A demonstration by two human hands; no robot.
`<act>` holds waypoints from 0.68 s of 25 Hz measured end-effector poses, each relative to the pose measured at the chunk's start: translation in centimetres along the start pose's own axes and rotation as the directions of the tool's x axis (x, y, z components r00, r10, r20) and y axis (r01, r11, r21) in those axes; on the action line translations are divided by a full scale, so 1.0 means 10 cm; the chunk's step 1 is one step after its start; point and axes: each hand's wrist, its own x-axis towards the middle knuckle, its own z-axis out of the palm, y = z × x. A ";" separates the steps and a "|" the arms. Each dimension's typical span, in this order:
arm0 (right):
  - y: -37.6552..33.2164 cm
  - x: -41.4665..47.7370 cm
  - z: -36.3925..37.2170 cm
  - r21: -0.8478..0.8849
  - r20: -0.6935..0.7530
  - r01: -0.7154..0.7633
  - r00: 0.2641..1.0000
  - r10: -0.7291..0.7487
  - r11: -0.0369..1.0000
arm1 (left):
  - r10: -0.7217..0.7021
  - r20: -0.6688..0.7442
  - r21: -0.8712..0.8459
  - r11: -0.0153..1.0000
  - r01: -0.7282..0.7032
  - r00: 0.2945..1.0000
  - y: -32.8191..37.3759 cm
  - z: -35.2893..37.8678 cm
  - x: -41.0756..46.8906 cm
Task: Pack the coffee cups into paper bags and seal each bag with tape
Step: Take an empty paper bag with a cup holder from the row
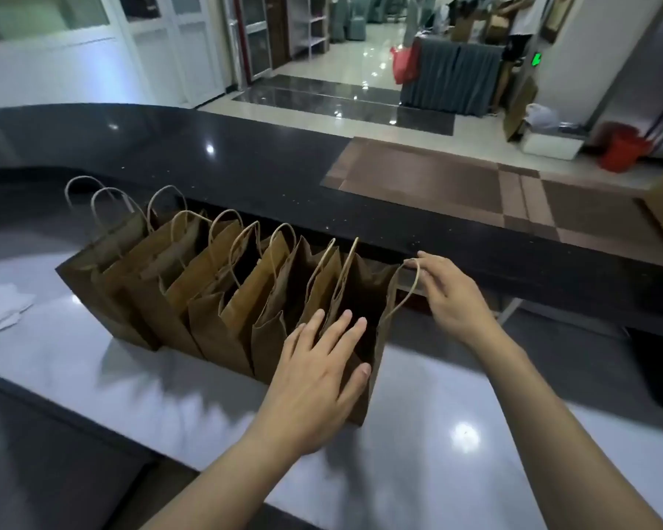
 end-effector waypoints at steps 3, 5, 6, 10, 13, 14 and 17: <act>0.04 0.21 -0.02 0.066 0.101 0.035 0.994 -0.041 0.997 | -0.022 0.017 0.019 1.000 0.021 1.000 0.08 0.03 -0.01; 0.03 0.34 -0.02 0.102 0.181 0.044 0.982 -0.062 0.994 | -0.059 0.036 -0.001 0.998 0.059 0.998 0.12 0.05 -0.01; 0.02 0.38 0.00 0.096 0.201 0.068 0.976 -0.086 0.993 | -0.063 0.042 -0.001 0.998 0.063 0.997 0.14 0.08 -0.02; -0.07 0.55 0.00 0.049 0.316 0.153 0.935 -0.161 0.987 | -0.077 0.010 -0.023 0.997 0.077 0.997 0.16 0.16 -0.06; -0.14 0.64 0.04 -0.036 0.430 0.179 0.891 -0.146 0.983 | -0.095 -0.028 -0.023 0.995 0.094 0.995 0.15 0.21 -0.06; -0.15 0.67 0.05 -0.058 0.457 0.170 0.881 -0.125 0.984 | -0.101 -0.042 -0.019 0.995 0.100 0.994 0.14 0.21 -0.07; -0.12 0.71 0.11 -0.111 0.471 0.143 0.879 -0.074 0.983 | -0.115 -0.088 -0.021 0.993 0.114 0.989 0.16 0.21 -0.08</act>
